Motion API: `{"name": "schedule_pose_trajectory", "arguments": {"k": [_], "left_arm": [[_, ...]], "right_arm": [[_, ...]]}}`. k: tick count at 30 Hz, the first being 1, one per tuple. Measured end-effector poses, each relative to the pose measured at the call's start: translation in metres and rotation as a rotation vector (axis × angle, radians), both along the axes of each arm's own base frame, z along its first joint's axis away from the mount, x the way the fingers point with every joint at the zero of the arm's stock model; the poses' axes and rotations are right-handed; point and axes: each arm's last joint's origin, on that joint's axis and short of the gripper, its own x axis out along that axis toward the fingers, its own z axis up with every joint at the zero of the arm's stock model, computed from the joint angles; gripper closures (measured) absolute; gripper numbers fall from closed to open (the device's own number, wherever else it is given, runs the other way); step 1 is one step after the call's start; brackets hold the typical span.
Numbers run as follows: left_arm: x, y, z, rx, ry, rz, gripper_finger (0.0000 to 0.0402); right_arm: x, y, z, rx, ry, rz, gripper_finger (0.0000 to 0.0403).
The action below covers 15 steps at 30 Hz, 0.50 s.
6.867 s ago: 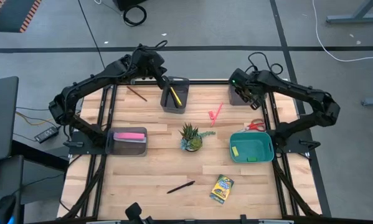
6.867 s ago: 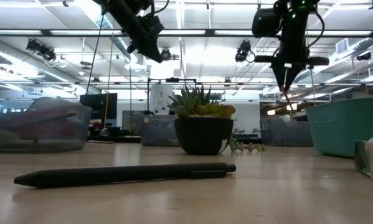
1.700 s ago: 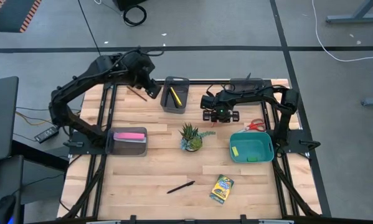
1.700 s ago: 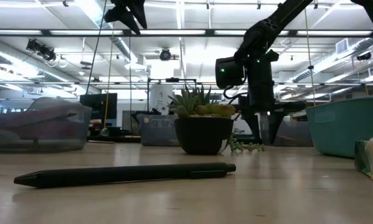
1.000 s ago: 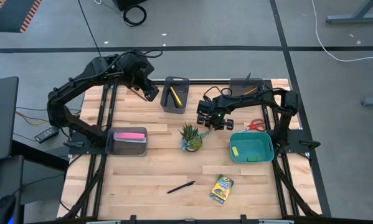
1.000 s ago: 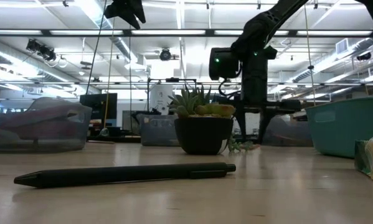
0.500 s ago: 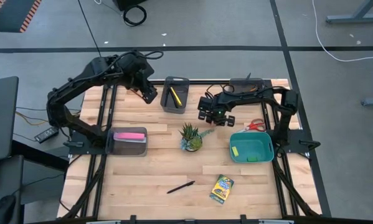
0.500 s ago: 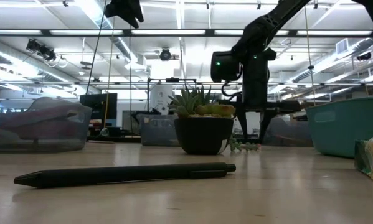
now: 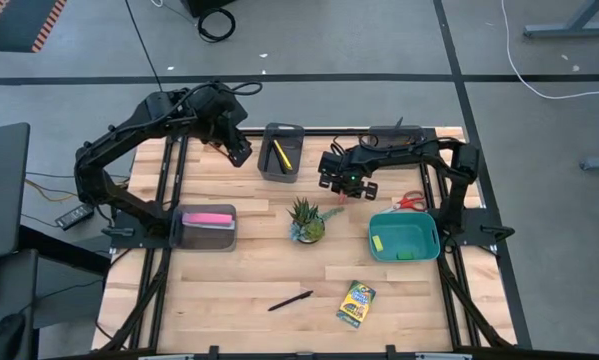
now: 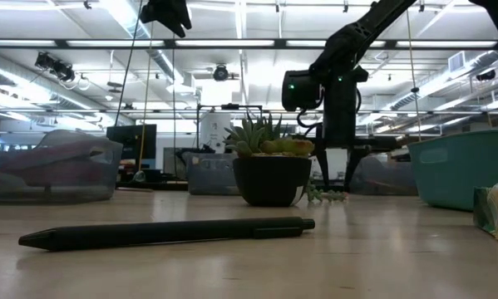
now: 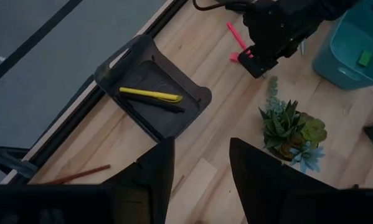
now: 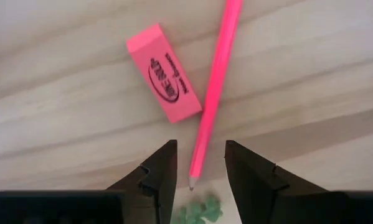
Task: Sort crayons/erasers/pens/pencils in bins
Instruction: Put the pink pencil into the right black bin
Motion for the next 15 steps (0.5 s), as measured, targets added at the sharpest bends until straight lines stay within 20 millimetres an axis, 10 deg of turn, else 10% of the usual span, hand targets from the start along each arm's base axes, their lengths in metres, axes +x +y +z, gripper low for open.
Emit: {"name": "schedule_pose_trajectory", "arguments": {"k": [15], "left_arm": [[-0.005, -0.002, -0.004, -0.03, 0.055, 0.006, 0.0239]], "right_arm": [[-0.003, 0.006, -0.014, -0.004, -0.021, -0.016, 0.0262]]}}
